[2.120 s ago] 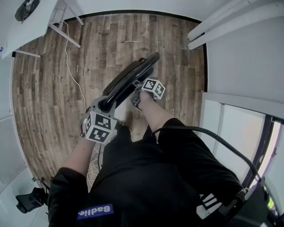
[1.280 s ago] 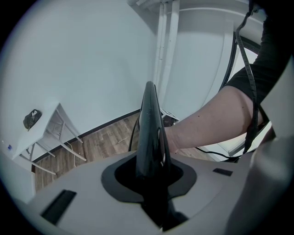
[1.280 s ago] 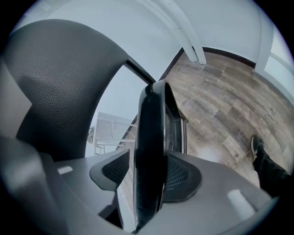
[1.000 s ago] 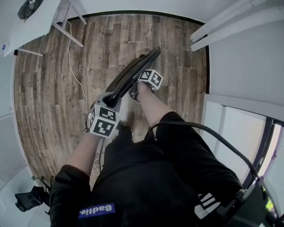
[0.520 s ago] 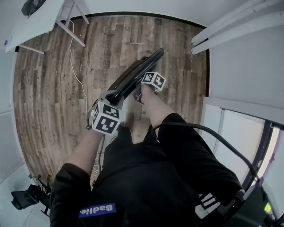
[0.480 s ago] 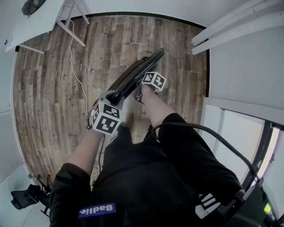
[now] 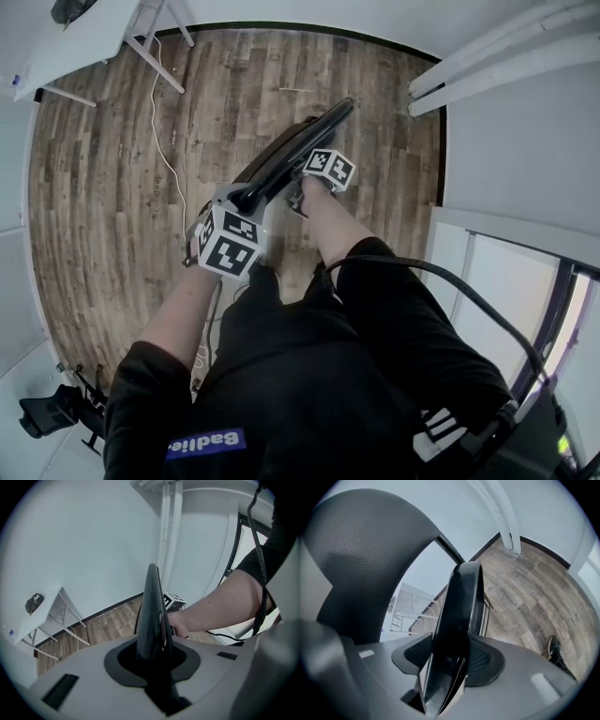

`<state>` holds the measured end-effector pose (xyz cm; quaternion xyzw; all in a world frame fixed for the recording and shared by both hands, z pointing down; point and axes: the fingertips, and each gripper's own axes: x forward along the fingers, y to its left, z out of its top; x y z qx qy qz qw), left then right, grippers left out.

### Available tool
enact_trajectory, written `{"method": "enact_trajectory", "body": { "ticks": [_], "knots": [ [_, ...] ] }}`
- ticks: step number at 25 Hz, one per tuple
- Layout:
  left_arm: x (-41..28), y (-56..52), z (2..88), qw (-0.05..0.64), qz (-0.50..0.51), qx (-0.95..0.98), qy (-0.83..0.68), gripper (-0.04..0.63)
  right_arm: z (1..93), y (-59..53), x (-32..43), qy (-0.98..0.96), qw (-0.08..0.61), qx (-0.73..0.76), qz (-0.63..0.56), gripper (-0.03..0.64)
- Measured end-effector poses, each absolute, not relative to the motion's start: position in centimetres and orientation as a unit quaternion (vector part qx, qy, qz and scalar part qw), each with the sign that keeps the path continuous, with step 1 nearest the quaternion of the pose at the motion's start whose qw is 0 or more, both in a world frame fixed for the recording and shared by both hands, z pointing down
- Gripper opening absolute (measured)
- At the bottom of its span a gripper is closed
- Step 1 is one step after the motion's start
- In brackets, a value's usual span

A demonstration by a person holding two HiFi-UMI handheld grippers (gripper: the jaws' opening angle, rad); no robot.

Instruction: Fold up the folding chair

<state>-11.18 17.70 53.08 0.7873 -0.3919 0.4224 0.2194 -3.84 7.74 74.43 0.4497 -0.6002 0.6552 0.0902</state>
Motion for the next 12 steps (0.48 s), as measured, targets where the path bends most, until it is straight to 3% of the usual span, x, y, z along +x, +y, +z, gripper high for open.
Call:
{"method": "enact_trajectory", "body": {
  "ticks": [12],
  "knots": [
    [-13.0, 16.4, 52.8, 0.225, 0.401, 0.8, -0.386, 0.077, 74.3, 8.0, -4.7, -0.608, 0.124, 0.443, 0.647, 0.199]
  ]
}}
